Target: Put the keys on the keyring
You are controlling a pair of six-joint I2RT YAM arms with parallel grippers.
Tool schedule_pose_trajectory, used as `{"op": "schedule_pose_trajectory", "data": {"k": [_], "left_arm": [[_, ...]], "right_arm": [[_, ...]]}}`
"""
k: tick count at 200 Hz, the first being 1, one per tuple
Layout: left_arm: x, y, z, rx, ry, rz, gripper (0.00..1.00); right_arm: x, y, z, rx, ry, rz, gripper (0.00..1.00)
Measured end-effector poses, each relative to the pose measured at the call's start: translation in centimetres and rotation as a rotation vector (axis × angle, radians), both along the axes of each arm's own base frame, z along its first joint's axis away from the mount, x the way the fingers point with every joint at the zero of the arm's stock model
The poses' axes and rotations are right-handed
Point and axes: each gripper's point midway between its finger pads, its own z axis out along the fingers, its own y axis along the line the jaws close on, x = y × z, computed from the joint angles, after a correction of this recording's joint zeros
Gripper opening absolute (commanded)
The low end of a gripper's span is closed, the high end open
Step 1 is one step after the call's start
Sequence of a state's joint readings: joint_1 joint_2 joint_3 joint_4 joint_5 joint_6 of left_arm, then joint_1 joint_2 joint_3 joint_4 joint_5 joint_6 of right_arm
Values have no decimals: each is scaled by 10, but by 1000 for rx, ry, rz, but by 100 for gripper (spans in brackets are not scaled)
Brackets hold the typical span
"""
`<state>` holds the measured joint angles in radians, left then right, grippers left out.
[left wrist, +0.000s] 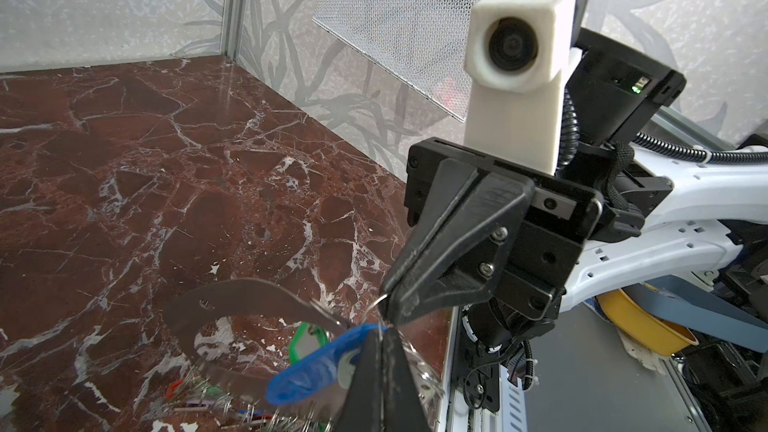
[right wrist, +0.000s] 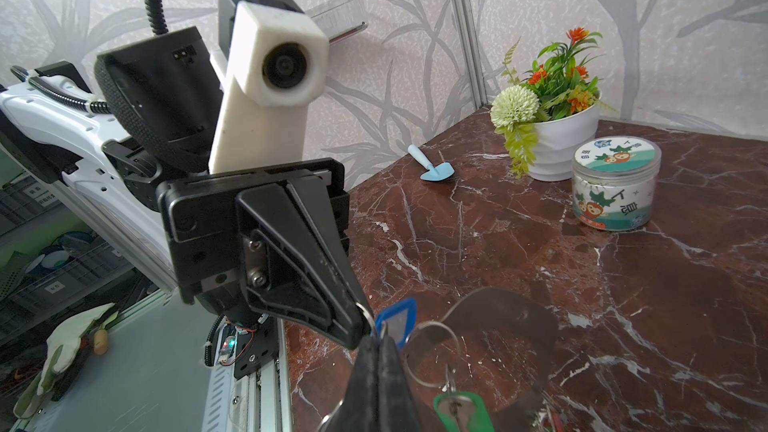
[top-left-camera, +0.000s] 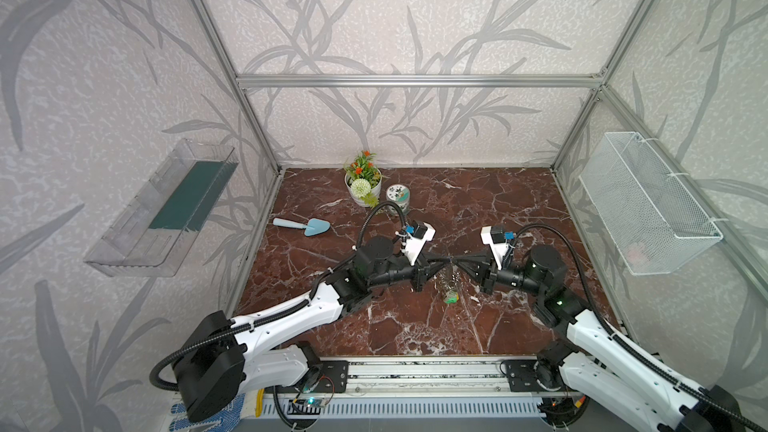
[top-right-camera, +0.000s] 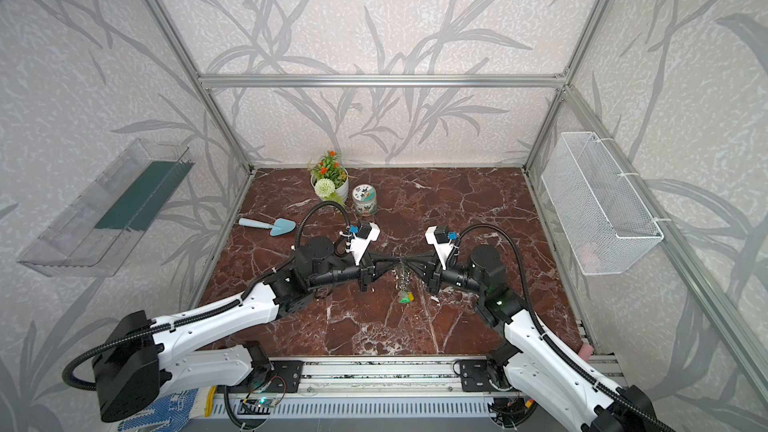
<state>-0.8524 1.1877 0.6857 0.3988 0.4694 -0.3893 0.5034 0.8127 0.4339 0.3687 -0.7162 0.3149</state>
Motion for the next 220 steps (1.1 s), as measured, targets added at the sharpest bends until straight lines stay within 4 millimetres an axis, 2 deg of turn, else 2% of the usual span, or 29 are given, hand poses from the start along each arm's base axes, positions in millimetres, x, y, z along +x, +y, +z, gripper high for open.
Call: {"op": "schedule_pose_trajectory", "data": {"k": [70, 127, 158, 203, 220], "left_arm": [[9, 6, -10, 29, 51, 80, 0], [21, 14, -17, 42, 102, 162, 0], [15, 11, -16, 34, 114, 126, 0], [0, 12, 0, -7, 109, 32, 0], [-6, 11, -1, -7, 119, -8, 0]], "right_arm": [[3, -1, -1, -3, -2, -18, 0], [-4, 2, -2, -2, 1, 21, 0], [-4, 2, -2, -4, -2, 20, 0], [-4, 2, -2, -8, -12, 18, 0], [-3, 2, -2, -9, -14, 17, 0]]}}
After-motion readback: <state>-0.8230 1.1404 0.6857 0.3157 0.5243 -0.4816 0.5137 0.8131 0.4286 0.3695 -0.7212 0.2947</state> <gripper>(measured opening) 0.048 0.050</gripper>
